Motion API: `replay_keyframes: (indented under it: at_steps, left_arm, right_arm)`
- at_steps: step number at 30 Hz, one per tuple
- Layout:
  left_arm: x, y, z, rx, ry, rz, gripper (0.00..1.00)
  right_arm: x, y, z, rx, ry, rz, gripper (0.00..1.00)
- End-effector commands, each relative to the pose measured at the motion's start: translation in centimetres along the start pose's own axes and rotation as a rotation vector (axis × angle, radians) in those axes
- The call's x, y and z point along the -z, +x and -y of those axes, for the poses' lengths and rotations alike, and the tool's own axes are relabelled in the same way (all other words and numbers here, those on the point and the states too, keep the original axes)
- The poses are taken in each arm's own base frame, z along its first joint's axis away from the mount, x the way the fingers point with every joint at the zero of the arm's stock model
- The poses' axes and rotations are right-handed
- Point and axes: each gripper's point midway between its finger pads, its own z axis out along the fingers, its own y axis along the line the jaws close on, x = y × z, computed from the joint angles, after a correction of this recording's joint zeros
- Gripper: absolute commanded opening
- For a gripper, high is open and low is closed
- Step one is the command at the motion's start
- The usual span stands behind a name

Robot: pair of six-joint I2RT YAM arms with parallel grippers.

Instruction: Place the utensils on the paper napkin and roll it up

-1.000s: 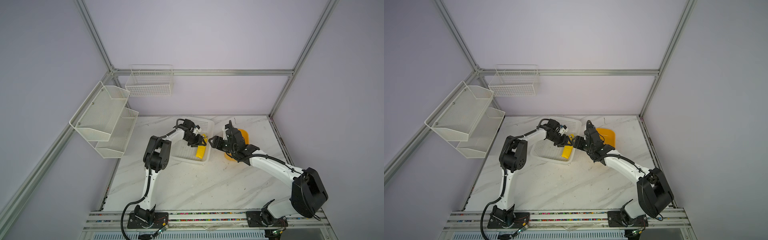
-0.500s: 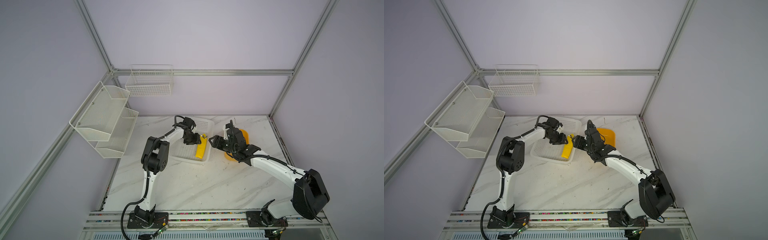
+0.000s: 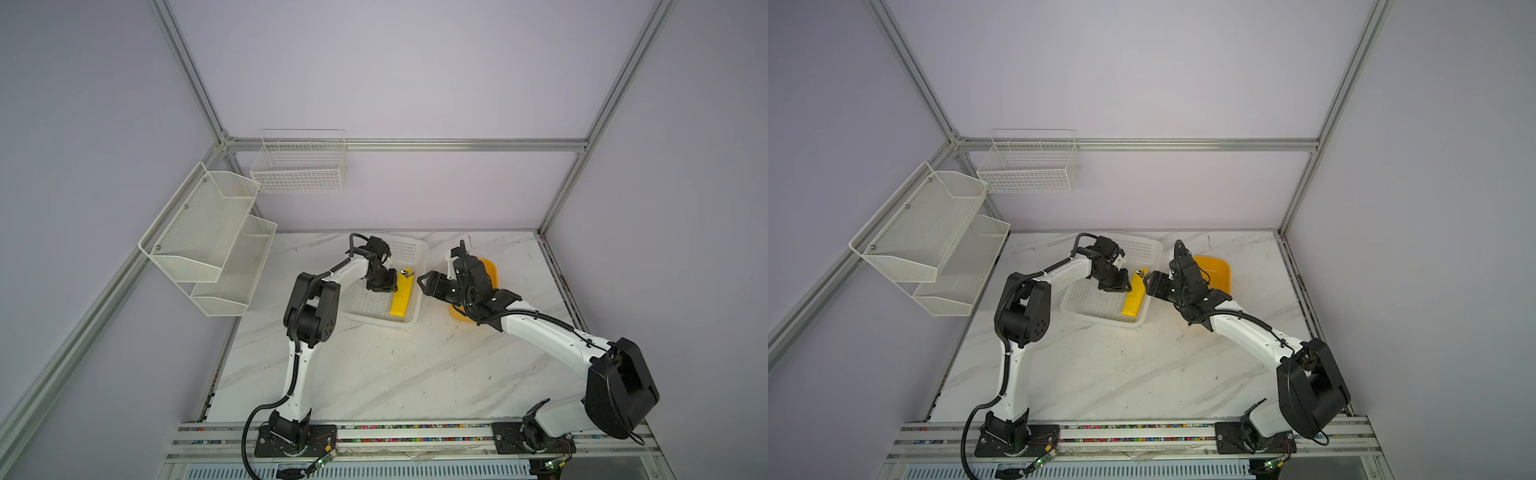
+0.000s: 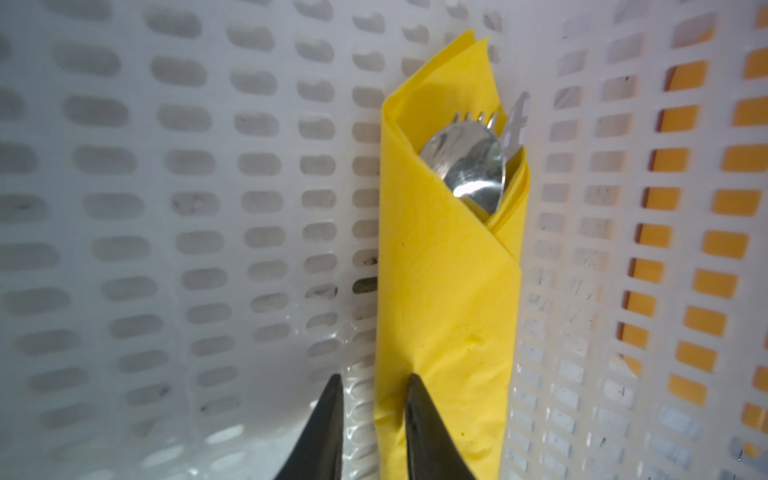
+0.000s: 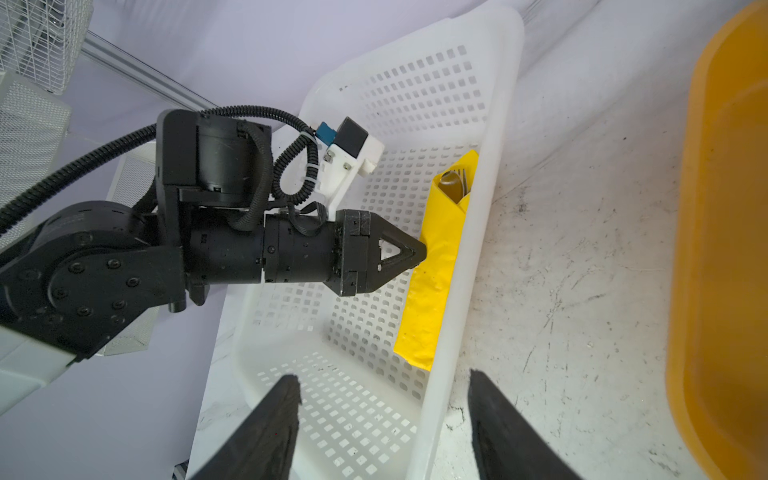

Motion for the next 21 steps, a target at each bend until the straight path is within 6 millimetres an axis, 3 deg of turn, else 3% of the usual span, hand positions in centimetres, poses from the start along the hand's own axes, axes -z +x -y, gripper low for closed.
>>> replay_keyframes:
  at_steps: [1, 8, 11, 13, 21]
  left_arm:
    - [-0.1, 0.1, 0.3, 0.006, 0.012, -0.016, 0.24]
    - [0.8, -0.2, 1.2, 0.002, 0.03, -0.002, 0.25]
    - [3.0, -1.2, 1.6, -0.021, -0.008, 0.061, 0.29]
    - [4.9, -1.8, 1.8, -0.039, -0.046, 0.111, 0.39]
    - [12.1, -2.3, 3.3, -0.066, -0.08, 0.296, 0.4]
  right_arm:
    - [-0.2, 0.4, 0.7, -0.01, 0.021, -0.014, 0.66]
    - [1.0, -0.4, 0.6, 0.006, 0.032, 0.023, 0.66]
    - [2.0, -1.4, 1.0, 0.023, 0.064, 0.069, 0.66]
    - [3.6, -2.7, 1.0, 0.039, 0.074, 0.131, 0.66]
    - [8.9, -6.0, 1.7, 0.078, 0.148, 0.316, 0.66]
